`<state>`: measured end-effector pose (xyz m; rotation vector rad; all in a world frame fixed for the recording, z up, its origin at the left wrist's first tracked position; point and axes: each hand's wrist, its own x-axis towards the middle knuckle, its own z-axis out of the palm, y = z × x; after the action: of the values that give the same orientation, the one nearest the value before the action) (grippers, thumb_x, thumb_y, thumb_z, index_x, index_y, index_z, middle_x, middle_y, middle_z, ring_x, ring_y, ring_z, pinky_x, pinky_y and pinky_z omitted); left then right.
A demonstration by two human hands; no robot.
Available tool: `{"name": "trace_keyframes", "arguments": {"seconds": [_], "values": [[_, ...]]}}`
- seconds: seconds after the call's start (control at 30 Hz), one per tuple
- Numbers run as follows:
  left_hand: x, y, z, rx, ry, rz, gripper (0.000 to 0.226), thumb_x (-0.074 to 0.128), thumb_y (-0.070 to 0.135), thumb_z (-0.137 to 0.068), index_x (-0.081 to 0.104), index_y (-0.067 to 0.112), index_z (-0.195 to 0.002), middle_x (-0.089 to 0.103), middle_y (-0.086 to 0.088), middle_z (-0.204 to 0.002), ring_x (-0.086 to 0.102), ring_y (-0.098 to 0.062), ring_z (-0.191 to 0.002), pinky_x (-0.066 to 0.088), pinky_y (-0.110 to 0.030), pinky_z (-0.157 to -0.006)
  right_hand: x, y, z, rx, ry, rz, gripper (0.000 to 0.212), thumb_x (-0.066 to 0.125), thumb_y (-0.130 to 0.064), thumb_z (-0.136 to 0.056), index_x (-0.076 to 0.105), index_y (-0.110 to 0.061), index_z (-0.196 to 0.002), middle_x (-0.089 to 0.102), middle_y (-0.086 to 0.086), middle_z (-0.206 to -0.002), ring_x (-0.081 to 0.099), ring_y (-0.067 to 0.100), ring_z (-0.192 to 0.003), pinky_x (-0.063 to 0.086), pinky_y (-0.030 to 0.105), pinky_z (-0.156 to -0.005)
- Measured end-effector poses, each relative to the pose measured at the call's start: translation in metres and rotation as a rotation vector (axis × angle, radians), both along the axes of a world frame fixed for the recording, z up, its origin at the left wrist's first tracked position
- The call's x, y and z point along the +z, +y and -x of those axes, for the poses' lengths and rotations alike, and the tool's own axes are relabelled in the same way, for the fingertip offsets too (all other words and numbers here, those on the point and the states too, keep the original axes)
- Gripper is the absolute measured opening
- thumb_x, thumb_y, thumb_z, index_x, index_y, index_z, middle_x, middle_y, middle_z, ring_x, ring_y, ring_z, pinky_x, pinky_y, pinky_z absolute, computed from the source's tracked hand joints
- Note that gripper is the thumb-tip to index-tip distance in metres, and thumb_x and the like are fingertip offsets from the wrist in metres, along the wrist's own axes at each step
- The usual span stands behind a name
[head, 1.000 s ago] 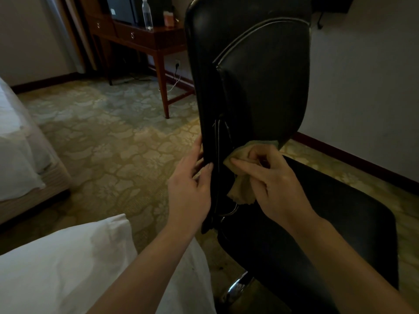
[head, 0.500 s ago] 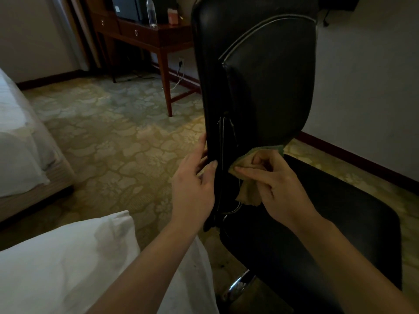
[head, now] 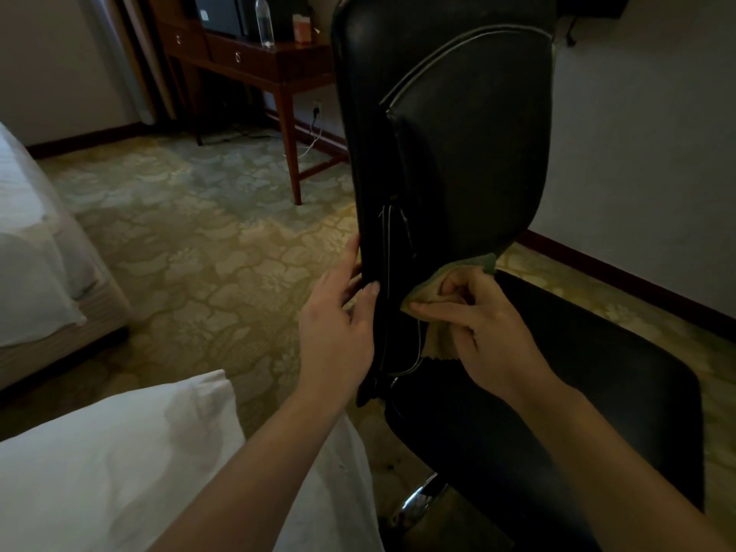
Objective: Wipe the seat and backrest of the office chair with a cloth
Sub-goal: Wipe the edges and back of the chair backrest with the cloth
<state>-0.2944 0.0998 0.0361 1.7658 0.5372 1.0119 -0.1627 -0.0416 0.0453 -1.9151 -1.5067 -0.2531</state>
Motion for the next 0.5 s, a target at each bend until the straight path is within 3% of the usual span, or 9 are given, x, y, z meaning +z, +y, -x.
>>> {"name": "trace_keyframes", "arguments": {"seconds": [0.17, 0.27, 0.3, 0.4, 0.5], "values": [[0.001, -0.001, 0.000, -0.003, -0.015, 0.009, 0.065, 0.056, 0.008, -0.103, 0.038, 0.057, -0.142, 0.064, 0.009, -0.135, 0.062, -0.002, -0.123, 0.053, -0.037, -0.104, 0.014, 0.003, 0.008, -0.009, 0.087, -0.125, 0.036, 0.040, -0.022, -0.096, 0.070, -0.018, -0.116, 0.050, 0.000, -0.118, 0.049, 0.007, -0.110, 0.044, 0.015, -0.093], [0.000, -0.001, 0.000, -0.008, -0.010, 0.015, 0.068, 0.054, 0.004, -0.103, 0.038, 0.056, -0.143, 0.064, 0.008, -0.135, 0.061, -0.003, -0.124, 0.054, -0.038, -0.104, 0.029, 0.015, 0.006, 0.005, 0.129, -0.197, 0.039, 0.049, -0.002, -0.093, 0.062, -0.034, -0.111, 0.058, 0.010, -0.111, 0.057, 0.024, -0.105, 0.050, 0.036, -0.089], [0.000, -0.001, 0.000, -0.011, -0.010, 0.014, 0.068, 0.054, 0.003, -0.103, 0.038, 0.055, -0.144, 0.064, 0.008, -0.134, 0.061, -0.004, -0.124, 0.054, -0.037, -0.104, 0.031, 0.018, 0.005, 0.002, 0.091, -0.184, 0.039, 0.048, -0.004, -0.093, 0.065, -0.034, -0.111, 0.058, 0.010, -0.110, 0.057, 0.027, -0.103, 0.049, 0.036, -0.090], [0.000, 0.000, 0.000, -0.013, -0.021, 0.020, 0.067, 0.055, 0.005, -0.102, 0.038, 0.054, -0.144, 0.065, 0.008, -0.133, 0.062, -0.004, -0.124, 0.053, -0.037, -0.104, 0.027, 0.019, 0.001, -0.001, 0.039, -0.134, 0.036, 0.041, -0.017, -0.095, 0.071, -0.025, -0.113, 0.053, 0.005, -0.114, 0.052, 0.020, -0.107, 0.044, 0.019, -0.094], [0.000, -0.001, -0.001, -0.010, -0.022, 0.017, 0.065, 0.056, 0.007, -0.103, 0.038, 0.053, -0.145, 0.064, 0.008, -0.135, 0.061, -0.004, -0.124, 0.053, -0.036, -0.104, 0.015, 0.011, -0.002, 0.021, 0.072, -0.101, 0.034, 0.047, -0.009, -0.094, 0.070, -0.028, -0.110, 0.051, 0.001, -0.113, 0.050, 0.017, -0.107, 0.043, 0.017, -0.093]]}}
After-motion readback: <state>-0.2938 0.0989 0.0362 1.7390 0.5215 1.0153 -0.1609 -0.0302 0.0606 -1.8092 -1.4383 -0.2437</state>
